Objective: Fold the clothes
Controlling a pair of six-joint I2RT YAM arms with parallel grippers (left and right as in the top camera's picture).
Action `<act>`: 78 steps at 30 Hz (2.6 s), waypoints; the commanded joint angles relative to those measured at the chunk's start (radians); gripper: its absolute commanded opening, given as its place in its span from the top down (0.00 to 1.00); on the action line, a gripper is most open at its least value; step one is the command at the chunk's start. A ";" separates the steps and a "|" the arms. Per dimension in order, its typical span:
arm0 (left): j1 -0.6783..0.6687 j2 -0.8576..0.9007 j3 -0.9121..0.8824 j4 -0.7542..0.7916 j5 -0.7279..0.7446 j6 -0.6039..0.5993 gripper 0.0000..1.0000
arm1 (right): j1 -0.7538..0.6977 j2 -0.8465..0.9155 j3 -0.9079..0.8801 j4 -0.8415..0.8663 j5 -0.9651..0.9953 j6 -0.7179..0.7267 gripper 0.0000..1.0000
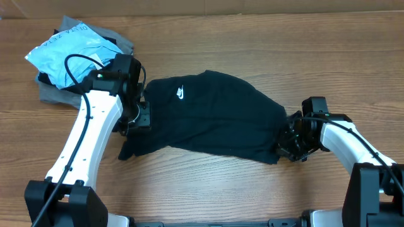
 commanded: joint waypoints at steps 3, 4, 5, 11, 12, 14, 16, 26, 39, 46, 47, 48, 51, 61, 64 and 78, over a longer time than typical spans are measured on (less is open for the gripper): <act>0.000 0.006 -0.091 0.151 0.143 0.073 0.46 | -0.056 -0.006 0.042 0.192 0.051 0.028 0.83; 0.000 0.006 -0.098 0.176 0.161 0.075 0.48 | -0.056 -0.005 0.042 0.247 0.057 0.029 0.83; 0.000 0.006 -0.112 0.237 0.176 0.087 0.56 | -0.056 -0.003 0.042 0.315 0.059 0.044 0.83; 0.000 0.007 -0.140 0.431 0.234 0.098 0.66 | -0.055 0.048 0.040 0.459 0.114 0.138 0.76; 0.000 0.007 -0.140 0.442 0.251 0.098 0.65 | -0.055 0.070 0.040 0.467 0.115 0.141 0.76; 0.000 0.007 -0.140 0.445 0.270 0.097 0.64 | -0.051 0.125 0.040 0.476 0.114 0.141 0.76; 0.000 0.007 -0.140 0.435 0.272 0.098 0.64 | -0.045 0.193 0.040 0.484 0.110 0.140 0.60; 0.000 0.007 -0.140 0.412 0.264 0.100 0.63 | -0.061 0.265 0.095 0.801 -0.004 0.143 0.96; 0.000 0.007 -0.143 0.378 0.264 0.115 0.38 | -0.229 0.260 0.494 0.659 -0.102 0.185 0.18; -0.023 0.007 -0.235 0.328 0.314 0.117 0.39 | -0.269 0.232 0.502 0.285 -0.175 0.079 0.20; -0.032 0.007 -0.256 0.332 0.317 0.121 0.39 | -0.269 0.232 0.502 0.232 -0.174 0.053 0.21; -0.045 0.007 -0.285 0.346 0.309 0.128 0.39 | -0.267 0.232 0.501 0.183 -0.171 0.027 0.21; -0.069 0.007 -0.363 0.433 0.248 0.117 0.37 | -0.265 0.232 0.500 0.081 -0.156 -0.015 0.23; -0.070 0.009 -0.541 0.787 0.108 0.008 0.96 | -0.265 0.232 0.499 -0.031 -0.156 -0.106 0.24; -0.043 0.009 -0.528 0.800 0.019 -0.028 0.96 | -0.265 0.232 0.499 -0.073 -0.156 -0.130 0.24; 0.159 0.008 -0.241 0.783 0.190 0.000 0.82 | -0.233 0.232 0.417 -0.203 -0.072 -0.132 0.23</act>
